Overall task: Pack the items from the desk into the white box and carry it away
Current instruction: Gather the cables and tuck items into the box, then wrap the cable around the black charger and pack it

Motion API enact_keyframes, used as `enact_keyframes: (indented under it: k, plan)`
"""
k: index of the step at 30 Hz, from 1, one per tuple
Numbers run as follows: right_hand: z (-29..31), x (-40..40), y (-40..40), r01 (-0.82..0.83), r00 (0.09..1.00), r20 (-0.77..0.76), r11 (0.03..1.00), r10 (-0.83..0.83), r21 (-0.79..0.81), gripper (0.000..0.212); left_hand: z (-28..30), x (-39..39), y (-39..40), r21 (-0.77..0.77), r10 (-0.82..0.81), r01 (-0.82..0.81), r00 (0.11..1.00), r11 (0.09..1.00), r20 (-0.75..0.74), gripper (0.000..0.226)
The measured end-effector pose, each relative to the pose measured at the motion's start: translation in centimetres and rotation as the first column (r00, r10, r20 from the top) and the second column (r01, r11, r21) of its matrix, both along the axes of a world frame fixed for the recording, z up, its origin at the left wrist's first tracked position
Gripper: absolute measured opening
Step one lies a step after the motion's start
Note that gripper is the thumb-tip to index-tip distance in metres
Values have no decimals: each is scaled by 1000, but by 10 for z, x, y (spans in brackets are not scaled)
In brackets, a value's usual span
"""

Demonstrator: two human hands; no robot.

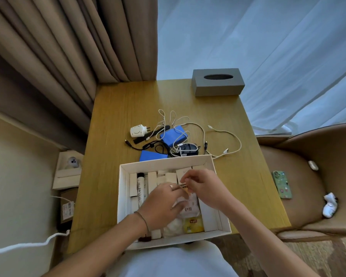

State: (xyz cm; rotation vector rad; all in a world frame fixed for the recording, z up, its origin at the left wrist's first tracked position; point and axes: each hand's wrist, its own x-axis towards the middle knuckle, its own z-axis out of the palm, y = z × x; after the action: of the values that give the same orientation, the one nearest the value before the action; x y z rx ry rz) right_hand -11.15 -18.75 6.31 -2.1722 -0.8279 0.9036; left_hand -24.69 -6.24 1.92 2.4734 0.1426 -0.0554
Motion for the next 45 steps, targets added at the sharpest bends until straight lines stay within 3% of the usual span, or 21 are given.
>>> enact_keyframes:
  k: [4, 10, 19, 26, 31, 35, 38, 42, 45]
  plan:
    - [12, 15, 7, -11, 994, 113, 999, 5, 50, 14, 26, 14, 13, -47, 101, -95, 984, 994, 150, 27]
    - [24, 48, 17, 60, 982, 172, 991, -80, 122, 13, 51, 49, 34, -67, 214, -204, 950, 977, 227, 16]
    - [11, 102, 23, 267, 955, 96, 954, -281, 134, 17, 47, 109, 69, -29, 295, -296, 955, 955, -16, 17]
    - [-11, 130, 17, 323, 941, 76, 941, -331, 97, 20, 21, 167, 64, 213, 142, -99, 971, 972, -195, 23]
    - [-29, 144, 9, 346, 938, -1, 935, -347, 83, 20, -9, 199, 58, 351, 63, 59, 943, 934, -327, 40]
    - [-42, 151, 2, 356, 934, -45, 932, -354, 64, 19, -29, 221, 51, 499, 4, 253, 890, 829, -456, 53]
    - [-48, 153, -5, 366, 929, -78, 929, -361, 63, 19, -37, 232, 45, 600, -20, 383, 853, 703, -521, 46]
    - [-52, 154, -11, 384, 920, -115, 921, -375, 72, 20, -37, 244, 39, 632, -47, 434, 845, 642, -532, 32]
    - [-52, 154, -14, 392, 915, -136, 916, -380, 84, 21, -35, 246, 41, 613, -43, 368, 877, 699, -478, 33]
